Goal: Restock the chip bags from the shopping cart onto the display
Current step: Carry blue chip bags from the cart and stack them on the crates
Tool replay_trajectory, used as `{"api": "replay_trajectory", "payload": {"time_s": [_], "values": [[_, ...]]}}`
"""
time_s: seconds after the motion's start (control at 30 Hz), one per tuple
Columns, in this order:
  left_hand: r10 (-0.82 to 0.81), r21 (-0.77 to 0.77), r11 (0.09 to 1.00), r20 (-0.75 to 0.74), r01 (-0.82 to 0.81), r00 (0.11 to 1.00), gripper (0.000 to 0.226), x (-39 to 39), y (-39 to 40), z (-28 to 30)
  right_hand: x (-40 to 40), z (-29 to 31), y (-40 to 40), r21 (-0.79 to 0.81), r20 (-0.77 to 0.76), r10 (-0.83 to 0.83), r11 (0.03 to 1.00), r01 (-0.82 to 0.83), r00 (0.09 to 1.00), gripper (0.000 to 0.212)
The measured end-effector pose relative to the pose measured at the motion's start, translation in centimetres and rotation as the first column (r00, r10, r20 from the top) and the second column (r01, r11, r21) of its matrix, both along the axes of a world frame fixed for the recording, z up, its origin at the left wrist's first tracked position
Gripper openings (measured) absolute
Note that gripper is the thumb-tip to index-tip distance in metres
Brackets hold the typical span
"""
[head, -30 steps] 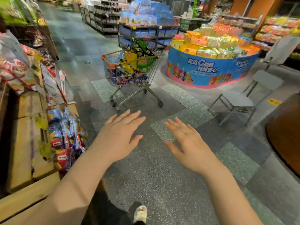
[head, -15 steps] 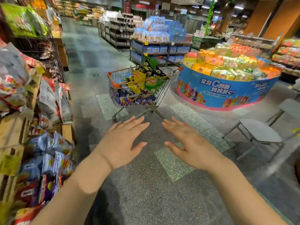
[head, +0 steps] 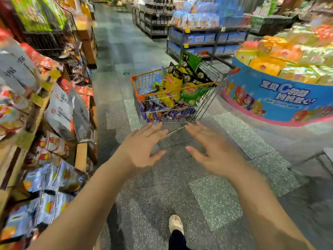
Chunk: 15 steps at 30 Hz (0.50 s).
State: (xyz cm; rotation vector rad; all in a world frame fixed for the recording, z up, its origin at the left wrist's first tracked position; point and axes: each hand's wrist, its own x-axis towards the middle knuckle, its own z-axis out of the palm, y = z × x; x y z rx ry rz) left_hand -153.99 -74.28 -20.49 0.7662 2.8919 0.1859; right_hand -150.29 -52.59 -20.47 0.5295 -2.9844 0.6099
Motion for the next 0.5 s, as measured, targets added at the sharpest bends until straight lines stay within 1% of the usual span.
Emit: {"api": "replay_trajectory", "payload": {"time_s": [0.07,0.13,0.2,0.27,0.33,0.4,0.5], "values": [[0.07,0.02,0.997,-0.012,-0.07,0.997,0.062,-4.2,1.2,0.2,-5.3,0.1,1.1,0.011,-0.016,0.035,0.999,-0.035,0.999,0.064],[0.129,0.076,0.989,-0.036,-0.126,0.991,0.062,-8.2,2.1,0.6,-10.2,0.9,2.0,0.021,-0.04,0.052,0.998,-0.051,0.998,0.066],[0.142,0.123,0.984,-0.08,-0.132,0.987,0.063,-12.3,2.7,1.0,-14.8,1.8,2.9,0.004,-0.054,0.071,0.997,-0.071,0.996,0.063],[0.139,0.109,0.986,-0.126,-0.126,0.982,0.064,-15.9,3.2,1.5,-18.7,2.2,3.4,0.003,-0.041,0.087,0.996,-0.087,0.995,0.061],[0.166,0.074,0.985,-0.143,-0.157,0.976,0.063,-19.9,3.8,2.0,-22.9,2.3,3.8,0.028,-0.038,0.1,0.995,-0.099,0.994,0.062],[0.189,0.079,0.981,-0.135,-0.18,0.973,0.063,-23.1,3.9,2.4,-26.5,2.0,3.6,0.037,-0.018,0.118,0.992,-0.118,0.993,0.065],[0.208,0.105,0.975,-0.146,-0.193,0.967,0.061,-27.1,3.3,2.2,-30.9,1.4,2.8,-0.003,0.047,0.173,0.985,-0.173,0.984,0.066]]}}
